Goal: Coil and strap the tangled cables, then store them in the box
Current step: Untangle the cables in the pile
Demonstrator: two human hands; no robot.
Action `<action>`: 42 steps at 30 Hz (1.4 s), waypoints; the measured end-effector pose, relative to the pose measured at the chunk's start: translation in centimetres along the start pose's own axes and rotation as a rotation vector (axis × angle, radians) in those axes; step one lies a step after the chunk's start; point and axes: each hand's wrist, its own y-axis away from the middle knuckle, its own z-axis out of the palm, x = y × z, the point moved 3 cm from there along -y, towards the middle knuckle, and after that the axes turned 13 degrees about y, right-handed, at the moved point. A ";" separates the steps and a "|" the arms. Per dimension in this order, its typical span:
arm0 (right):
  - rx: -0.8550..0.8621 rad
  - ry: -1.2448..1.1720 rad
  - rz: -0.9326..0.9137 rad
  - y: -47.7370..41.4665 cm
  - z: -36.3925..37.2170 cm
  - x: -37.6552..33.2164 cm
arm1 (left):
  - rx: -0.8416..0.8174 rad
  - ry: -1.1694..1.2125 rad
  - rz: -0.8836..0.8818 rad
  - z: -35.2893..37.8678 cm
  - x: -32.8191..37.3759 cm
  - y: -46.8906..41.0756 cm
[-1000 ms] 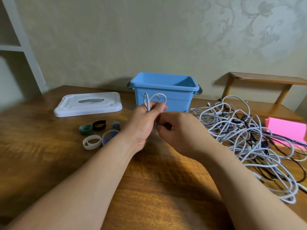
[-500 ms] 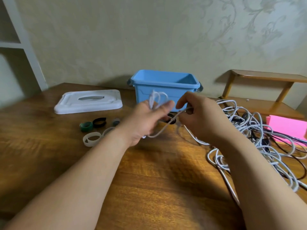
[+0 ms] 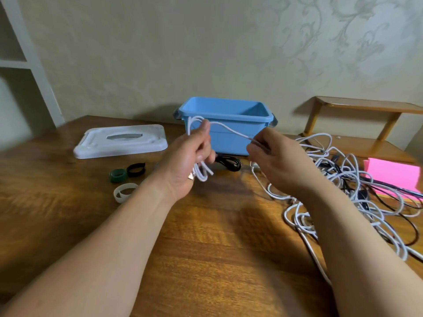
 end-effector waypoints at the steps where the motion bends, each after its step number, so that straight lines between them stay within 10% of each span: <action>1: 0.013 -0.018 0.004 0.0 0.3 -0.2 | 0.042 -0.001 0.011 0.0 -0.2 0.0; 13: -0.008 0.178 -0.237 1.5 3.0 -4.8 | 0.188 -0.083 0.025 1.6 -2.4 0.2; 20: -0.058 0.243 -0.097 0.7 1.3 -1.9 | 0.258 0.487 0.015 -0.3 -0.2 -0.7; 28: 0.083 0.385 -0.146 0.3 -0.8 -0.9 | 0.089 -0.332 0.135 -0.3 -0.2 -0.2; 35: 0.041 0.229 -0.121 0.4 -0.4 -1.5 | -0.369 -0.560 -0.058 3.0 -1.9 1.4; 42: 0.218 0.209 -0.135 0.1 -1.0 -0.3 | -0.102 -0.334 0.007 1.8 -1.4 1.1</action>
